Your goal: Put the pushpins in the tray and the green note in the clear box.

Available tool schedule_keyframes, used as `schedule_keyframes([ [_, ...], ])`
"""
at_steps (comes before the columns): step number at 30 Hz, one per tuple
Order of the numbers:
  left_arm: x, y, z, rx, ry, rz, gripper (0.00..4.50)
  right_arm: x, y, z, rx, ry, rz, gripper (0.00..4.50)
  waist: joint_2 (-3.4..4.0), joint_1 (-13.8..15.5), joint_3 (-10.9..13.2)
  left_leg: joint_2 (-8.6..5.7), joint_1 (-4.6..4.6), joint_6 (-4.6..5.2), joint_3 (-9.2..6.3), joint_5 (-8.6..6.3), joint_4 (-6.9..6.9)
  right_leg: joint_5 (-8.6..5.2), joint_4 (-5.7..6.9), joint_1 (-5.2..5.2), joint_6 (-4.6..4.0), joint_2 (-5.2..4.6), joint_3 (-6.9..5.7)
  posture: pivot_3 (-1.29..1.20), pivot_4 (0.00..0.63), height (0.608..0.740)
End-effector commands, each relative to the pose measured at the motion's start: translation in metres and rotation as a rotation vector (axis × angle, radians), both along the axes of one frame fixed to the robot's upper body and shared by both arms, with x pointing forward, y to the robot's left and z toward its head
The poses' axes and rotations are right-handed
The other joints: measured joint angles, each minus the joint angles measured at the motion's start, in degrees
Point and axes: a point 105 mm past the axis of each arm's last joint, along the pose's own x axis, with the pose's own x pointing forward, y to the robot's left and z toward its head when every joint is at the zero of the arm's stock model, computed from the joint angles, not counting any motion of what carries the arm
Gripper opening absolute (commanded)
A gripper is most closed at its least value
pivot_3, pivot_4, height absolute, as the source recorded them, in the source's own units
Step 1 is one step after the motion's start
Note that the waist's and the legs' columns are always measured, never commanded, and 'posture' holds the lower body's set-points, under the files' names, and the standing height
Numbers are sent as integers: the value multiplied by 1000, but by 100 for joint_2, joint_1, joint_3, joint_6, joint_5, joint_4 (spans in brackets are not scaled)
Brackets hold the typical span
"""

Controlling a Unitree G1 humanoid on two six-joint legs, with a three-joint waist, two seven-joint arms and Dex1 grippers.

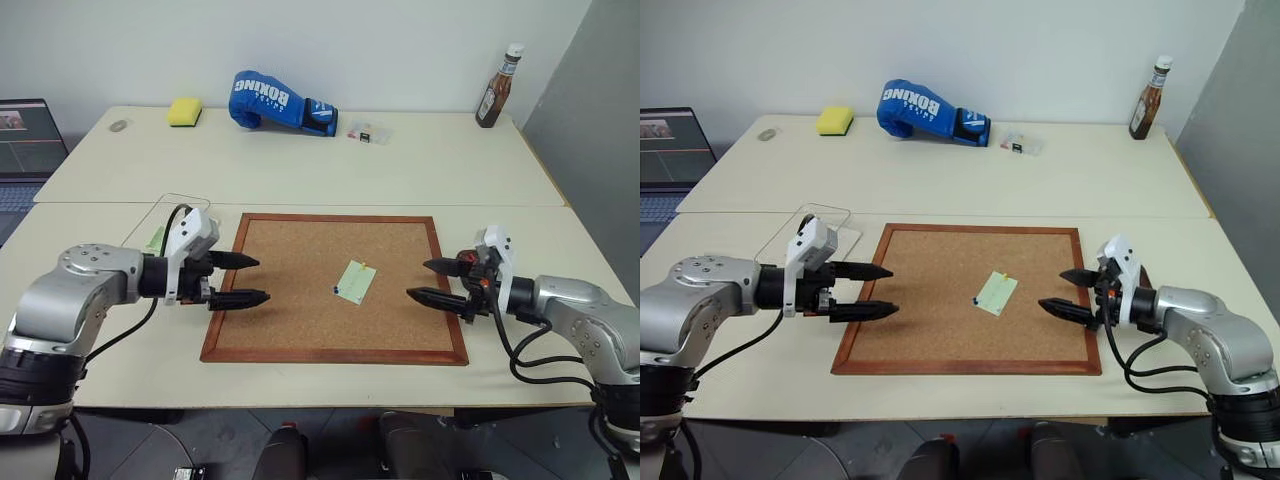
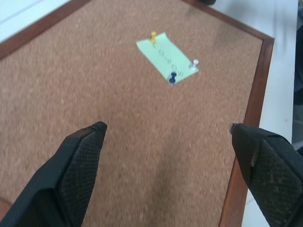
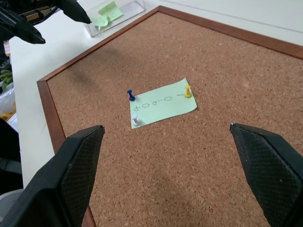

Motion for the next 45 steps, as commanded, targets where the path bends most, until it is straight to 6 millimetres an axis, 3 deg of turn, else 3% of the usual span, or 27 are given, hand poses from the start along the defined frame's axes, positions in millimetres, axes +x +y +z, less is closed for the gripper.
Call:
schedule_keyframes([
  [1, 4, -6, 8, -31, -51, 8, 4454, 1, 2, 6, 18, -48, -24, 4500, 0, -2, 0, 0, 0, 0, 0, 0, 0, 0, 0, 0, 0, 0, 0, 0, 150, 740],
  [18, -4, -21, 5, -97, 9, -31, 4454, -2, 4, 7, 3, -81, -28, 4500, 0, -3, 0, 0, -4, 0, -2, 0, 2, 1, 3, -2, 1, 0, -1, 0, 150, 740],
  [31, -1, -40, -9, -117, -52, -38, 2306, 8, 23, -3, -51, -189, 2, 4500, 0, -1, 0, 0, -2, -1, -2, 1, 2, 3, 5, -1, 2, 0, 0, 0, 150, 740],
  [43, 6, -49, -23, -94, -139, -29, 134, 27, 59, -11, -37, -268, 15, 4500, 0, -2, 0, -1, 6, -1, -2, 1, 3, 10, 10, 2, -10, 0, 1, 0, 150, 740],
  [45, 7, -51, -25, -96, -157, -23, 56, 31, 61, -14, -37, -275, -3, 4500, 1, 0, -1, -1, 6, -1, -1, 1, 2, 11, 10, 2, -11, 0, 1, 0, 150, 740],
])
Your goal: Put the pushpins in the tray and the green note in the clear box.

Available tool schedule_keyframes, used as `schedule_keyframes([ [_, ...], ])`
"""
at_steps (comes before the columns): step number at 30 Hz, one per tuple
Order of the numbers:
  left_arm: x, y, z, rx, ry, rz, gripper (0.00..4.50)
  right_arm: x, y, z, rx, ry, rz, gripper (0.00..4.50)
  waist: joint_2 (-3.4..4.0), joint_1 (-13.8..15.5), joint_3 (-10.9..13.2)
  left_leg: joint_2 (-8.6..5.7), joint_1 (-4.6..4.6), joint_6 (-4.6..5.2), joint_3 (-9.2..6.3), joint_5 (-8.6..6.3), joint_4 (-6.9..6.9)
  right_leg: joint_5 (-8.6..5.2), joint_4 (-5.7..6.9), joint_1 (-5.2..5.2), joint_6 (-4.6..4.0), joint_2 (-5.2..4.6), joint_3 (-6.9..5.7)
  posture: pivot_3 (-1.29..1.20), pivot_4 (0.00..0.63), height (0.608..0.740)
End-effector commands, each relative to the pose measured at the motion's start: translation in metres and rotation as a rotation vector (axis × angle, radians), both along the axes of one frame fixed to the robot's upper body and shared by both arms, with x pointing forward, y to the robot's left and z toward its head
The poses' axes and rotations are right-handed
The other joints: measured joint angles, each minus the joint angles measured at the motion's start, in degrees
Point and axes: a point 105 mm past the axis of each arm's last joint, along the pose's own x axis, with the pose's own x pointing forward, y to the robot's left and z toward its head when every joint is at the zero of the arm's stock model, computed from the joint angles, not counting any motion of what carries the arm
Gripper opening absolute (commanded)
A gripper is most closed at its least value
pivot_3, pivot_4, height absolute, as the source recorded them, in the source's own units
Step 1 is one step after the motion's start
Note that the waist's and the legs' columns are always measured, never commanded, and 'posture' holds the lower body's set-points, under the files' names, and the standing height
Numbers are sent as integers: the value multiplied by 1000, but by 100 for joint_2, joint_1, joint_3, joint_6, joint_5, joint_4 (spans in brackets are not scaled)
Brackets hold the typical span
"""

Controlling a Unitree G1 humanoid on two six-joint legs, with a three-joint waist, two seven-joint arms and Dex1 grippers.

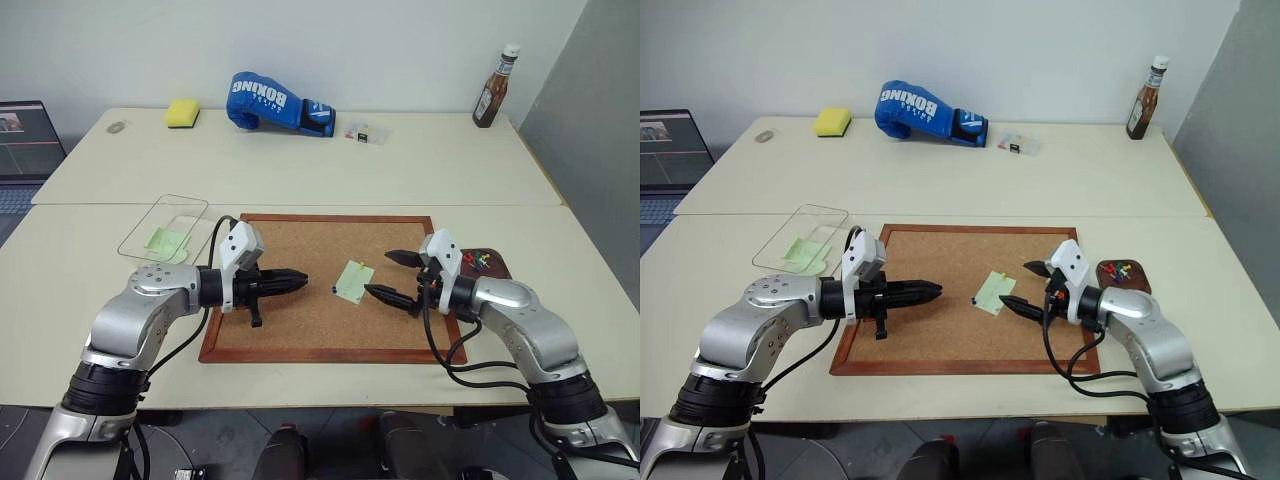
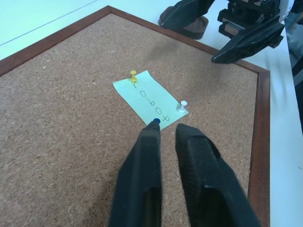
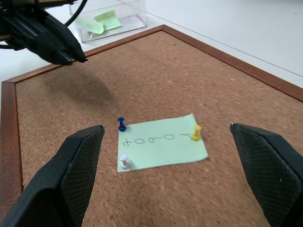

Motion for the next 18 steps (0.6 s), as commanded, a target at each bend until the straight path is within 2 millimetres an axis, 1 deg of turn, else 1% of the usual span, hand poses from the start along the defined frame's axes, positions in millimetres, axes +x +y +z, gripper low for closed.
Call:
schedule_keyframes([
  [1, 3, -6, 2, 5, -74, 4, 56, 9, 5, 5, 9, -68, -25, 4500, 0, 1, 0, 0, 0, 0, -1, 0, 0, 0, 0, 1, 0, 0, -1, 0, 150, 740],
  [5, 3, -10, -8, 22, -93, 19, 56, 15, 10, 4, 23, -81, -40, 4500, 0, 0, 0, -1, 0, 0, 1, 0, 0, 5, 0, 1, -8, -1, 1, 0, 150, 740],
  [7, 1, -11, -17, 31, -77, 26, 56, 18, 12, 3, 19, -90, -48, 4500, 0, -1, 0, 0, 0, 0, -1, 0, 0, 8, 0, 0, -13, -1, 0, 0, 150, 740],
  [11, 5, -13, -41, 80, -65, 70, 56, 25, 17, 4, 35, -97, -64, 4500, 1, -4, -1, -1, 4, 0, 1, 0, 0, 9, 3, 1, -13, -1, 1, 0, 150, 740],
  [13, 7, -10, -60, 94, -39, 102, 56, 31, 20, -1, 23, -93, -80, 4500, 3, -4, -2, -1, 8, 0, 1, 0, 1, 9, 9, 4, -14, 0, 1, 0, 150, 740],
  [15, 7, -10, -72, 119, -33, 108, 56, 35, 22, -6, 17, -91, -86, 4500, 2, -3, -5, -1, 11, 0, 2, 0, 2, 12, 9, 5, -18, 0, 1, 0, 150, 740],
  [18, 6, -12, -76, 134, -38, 95, 56, 37, 25, -9, 16, -96, -85, 4500, 4, 13, -7, -1, 33, 0, 0, 0, -1, 13, 9, 26, -20, 0, 0, 0, 150, 740],
])
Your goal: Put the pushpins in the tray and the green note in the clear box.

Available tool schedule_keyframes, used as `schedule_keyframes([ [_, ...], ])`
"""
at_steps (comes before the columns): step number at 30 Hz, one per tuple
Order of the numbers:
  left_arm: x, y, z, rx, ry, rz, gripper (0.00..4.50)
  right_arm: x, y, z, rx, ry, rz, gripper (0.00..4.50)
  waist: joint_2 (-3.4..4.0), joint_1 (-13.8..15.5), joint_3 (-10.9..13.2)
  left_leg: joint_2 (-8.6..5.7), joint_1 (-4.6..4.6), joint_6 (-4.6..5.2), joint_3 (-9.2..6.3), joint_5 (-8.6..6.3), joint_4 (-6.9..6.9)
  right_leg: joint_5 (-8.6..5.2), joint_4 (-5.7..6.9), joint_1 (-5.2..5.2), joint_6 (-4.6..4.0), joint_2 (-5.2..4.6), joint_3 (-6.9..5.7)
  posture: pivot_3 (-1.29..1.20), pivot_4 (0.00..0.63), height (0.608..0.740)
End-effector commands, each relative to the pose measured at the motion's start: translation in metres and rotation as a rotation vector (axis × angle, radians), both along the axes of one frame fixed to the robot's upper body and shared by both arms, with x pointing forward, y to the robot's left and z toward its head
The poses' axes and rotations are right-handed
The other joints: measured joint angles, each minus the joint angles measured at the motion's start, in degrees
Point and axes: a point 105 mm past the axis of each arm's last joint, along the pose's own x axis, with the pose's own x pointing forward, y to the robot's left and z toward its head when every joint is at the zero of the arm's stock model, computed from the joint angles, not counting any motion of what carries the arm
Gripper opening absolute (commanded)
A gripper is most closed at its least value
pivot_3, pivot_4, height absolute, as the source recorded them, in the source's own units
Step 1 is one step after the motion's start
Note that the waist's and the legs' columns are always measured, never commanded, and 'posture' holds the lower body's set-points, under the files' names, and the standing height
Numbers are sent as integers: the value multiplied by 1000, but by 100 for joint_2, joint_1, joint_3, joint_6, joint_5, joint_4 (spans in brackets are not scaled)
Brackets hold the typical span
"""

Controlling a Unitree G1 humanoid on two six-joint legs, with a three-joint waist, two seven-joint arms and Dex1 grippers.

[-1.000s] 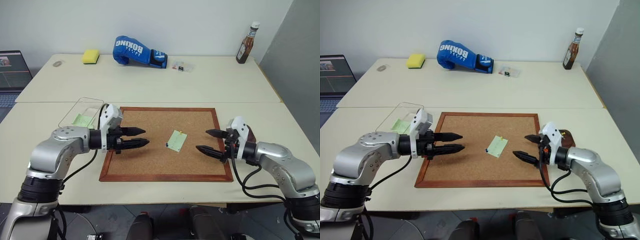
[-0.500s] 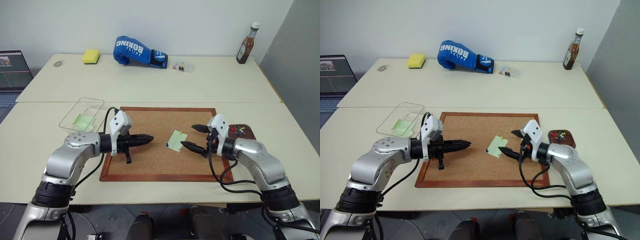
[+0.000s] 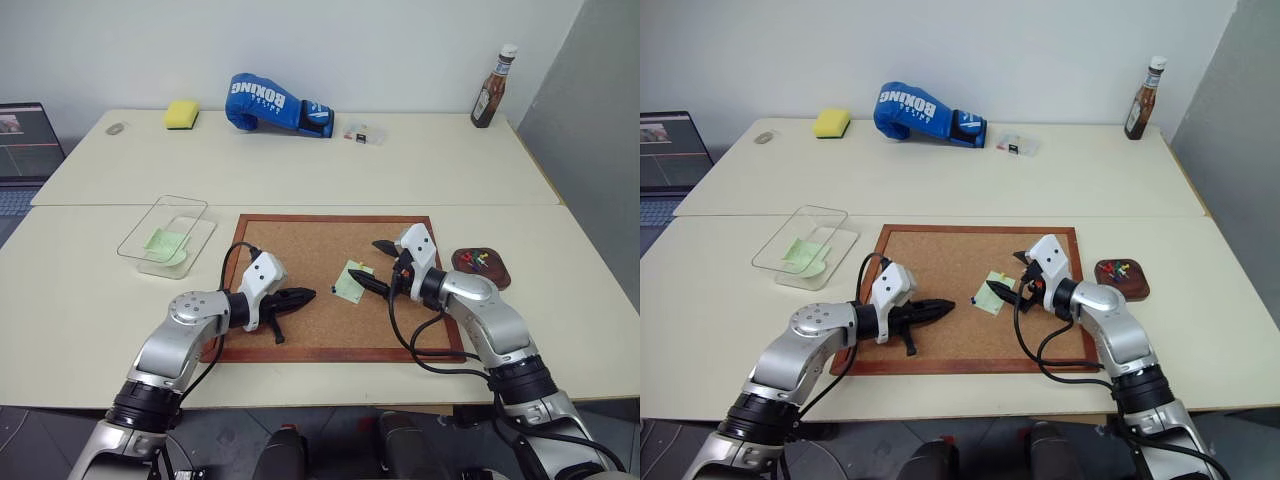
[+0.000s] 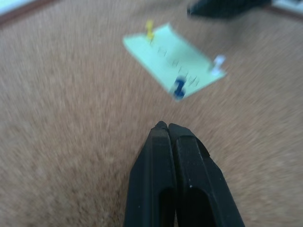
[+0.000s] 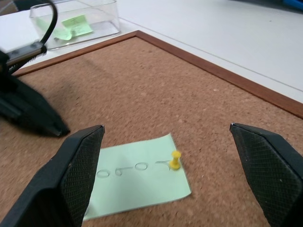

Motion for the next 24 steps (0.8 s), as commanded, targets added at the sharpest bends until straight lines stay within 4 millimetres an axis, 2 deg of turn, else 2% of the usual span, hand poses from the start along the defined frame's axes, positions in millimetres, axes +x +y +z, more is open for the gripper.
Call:
schedule_keyframes([
  [1, -2, 3, -16, 57, 20, 4, 56, 4, 6, 10, 4, -65, 10, 4500, 1, -2, 0, 0, 17, 0, 0, 0, -2, -2, -2, 17, 1, 0, 0, 0, 150, 740],
  [2, -2, 3, -17, 66, 17, 0, 56, 5, 7, 9, 4, -67, 9, 4500, 1, -8, 0, 0, 32, 0, 0, 0, -2, -16, -6, 33, 23, 0, 0, 0, 150, 740],
  [13, -1, 5, -16, 71, 8, -6, 56, 16, 9, -1, 21, -60, -30, 4500, 3, -21, -2, 0, 40, 1, 0, 0, 0, -11, -3, 40, 28, 1, 2, 0, 150, 740],
  [15, 0, 6, -15, 71, 8, -4, 0, 19, 7, -6, -16, -73, -47, 4144, 3, -21, -2, 0, 40, 1, 0, 0, 0, -10, -4, 40, 28, 1, 2, 0, 150, 740],
  [16, 0, 6, -15, 71, 8, -4, 0, 21, 7, -6, -17, -74, -52, 4126, 3, -20, -2, 0, 40, 1, 0, 0, 0, -10, -4, 40, 28, 1, 2, 0, 150, 740],
  [24, 1, 7, -12, 59, 12, 16, 0, 25, 11, -4, 4, -91, -51, 2332, 3, -21, -2, 0, 41, 1, -1, 0, -1, -10, -3, 40, 28, 1, 2, 0, 150, 740],
])
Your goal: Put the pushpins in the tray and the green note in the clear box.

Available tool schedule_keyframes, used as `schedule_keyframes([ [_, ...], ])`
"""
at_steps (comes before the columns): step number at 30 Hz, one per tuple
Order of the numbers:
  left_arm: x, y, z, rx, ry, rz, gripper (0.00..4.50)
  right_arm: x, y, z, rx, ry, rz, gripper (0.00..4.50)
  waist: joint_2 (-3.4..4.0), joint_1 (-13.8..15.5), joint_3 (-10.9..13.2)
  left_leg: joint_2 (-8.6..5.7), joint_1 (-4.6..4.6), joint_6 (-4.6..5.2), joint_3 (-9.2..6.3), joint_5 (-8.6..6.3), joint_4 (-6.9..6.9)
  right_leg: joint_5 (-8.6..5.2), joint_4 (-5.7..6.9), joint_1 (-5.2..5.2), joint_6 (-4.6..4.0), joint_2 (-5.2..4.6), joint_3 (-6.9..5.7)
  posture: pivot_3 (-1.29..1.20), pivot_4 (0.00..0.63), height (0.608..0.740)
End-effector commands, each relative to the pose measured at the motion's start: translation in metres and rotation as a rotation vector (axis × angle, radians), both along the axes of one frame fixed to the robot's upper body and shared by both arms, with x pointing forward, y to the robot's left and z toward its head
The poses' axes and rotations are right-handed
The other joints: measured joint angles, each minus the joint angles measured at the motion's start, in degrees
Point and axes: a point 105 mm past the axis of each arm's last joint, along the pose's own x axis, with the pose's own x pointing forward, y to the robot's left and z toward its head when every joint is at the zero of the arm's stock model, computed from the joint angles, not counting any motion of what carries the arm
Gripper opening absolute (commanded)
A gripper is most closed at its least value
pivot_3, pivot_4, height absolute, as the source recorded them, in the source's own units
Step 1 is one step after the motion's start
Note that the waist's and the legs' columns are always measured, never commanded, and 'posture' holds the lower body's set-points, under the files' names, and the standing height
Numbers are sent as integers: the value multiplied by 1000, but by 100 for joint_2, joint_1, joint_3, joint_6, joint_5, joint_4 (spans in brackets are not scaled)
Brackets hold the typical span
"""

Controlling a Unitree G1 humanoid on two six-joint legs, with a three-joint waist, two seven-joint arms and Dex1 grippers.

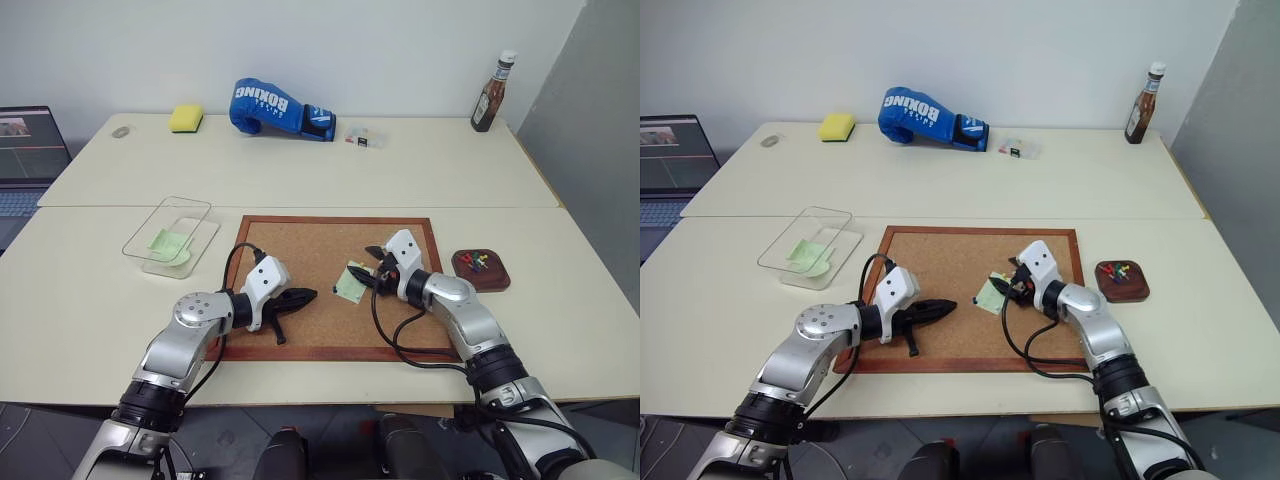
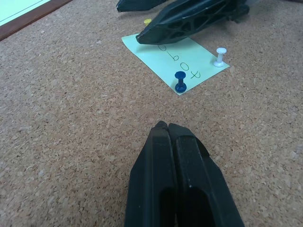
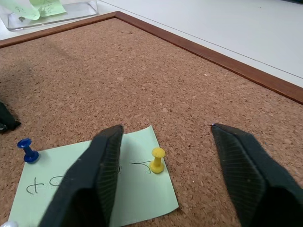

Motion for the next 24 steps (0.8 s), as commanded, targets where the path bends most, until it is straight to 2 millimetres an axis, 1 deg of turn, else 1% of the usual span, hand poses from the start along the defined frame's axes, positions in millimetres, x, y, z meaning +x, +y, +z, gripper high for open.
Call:
schedule_keyframes([
  [1, 0, 5, -8, 26, 42, 28, 0, 4, 3, 19, 26, -72, 5, 2091, 0, 0, 0, 0, 0, 0, 0, 0, 0, 0, 0, 0, 0, 0, 0, 0, 150, 740],
  [5, 3, 5, -3, 12, 37, 42, 0, 0, 6, 17, -6, -93, 43, 1271, 0, 0, 0, 0, 0, 0, -1, 0, 0, 0, 0, 0, 0, 0, -1, 0, 150, 740],
  [7, 5, 5, 0, -10, 41, 58, 0, -3, 9, 15, -31, -103, 67, 965, 0, 0, 0, 0, 0, 0, -1, 0, 0, 0, 0, 0, 0, 0, 0, 0, 150, 740],
  [10, 6, 6, 2, -20, 47, 66, 0, -6, 11, 13, -39, -101, 86, 310, 0, 0, 0, 0, 0, 0, -1, 0, 1, 0, 0, 0, 0, 0, -1, 0, 150, 740],
  [12, 6, 8, 2, -16, 47, 68, 0, -6, 12, 13, -39, -101, 88, 26, 0, -1, 0, 0, 0, 0, -1, 0, 0, 0, 1, 0, 0, 0, -1, 0, 150, 740],
  [16, 7, 10, 1, -3, 51, 86, 0, -6, 13, 9, -53, -86, 95, 26, 0, -2, 0, 0, 0, 0, -1, 0, 0, 0, 0, 0, 0, 0, -1, 0, 150, 740],
  [18, 7, 11, -1, 9, 57, 93, 0, -5, 12, 10, -50, -85, 83, 26, 0, -3, 0, 0, 1, 0, -1, 0, 0, 0, 0, 0, 0, 0, 0, 0, 150, 740],
  [24, 6, 13, -7, 33, 75, 105, 0, -3, 10, 27, -10, -119, 68, 26, 0, -3, 0, 0, 1, 0, -2, 0, 0, 0, 1, 0, 0, 1, -1, 0, 150, 740],
])
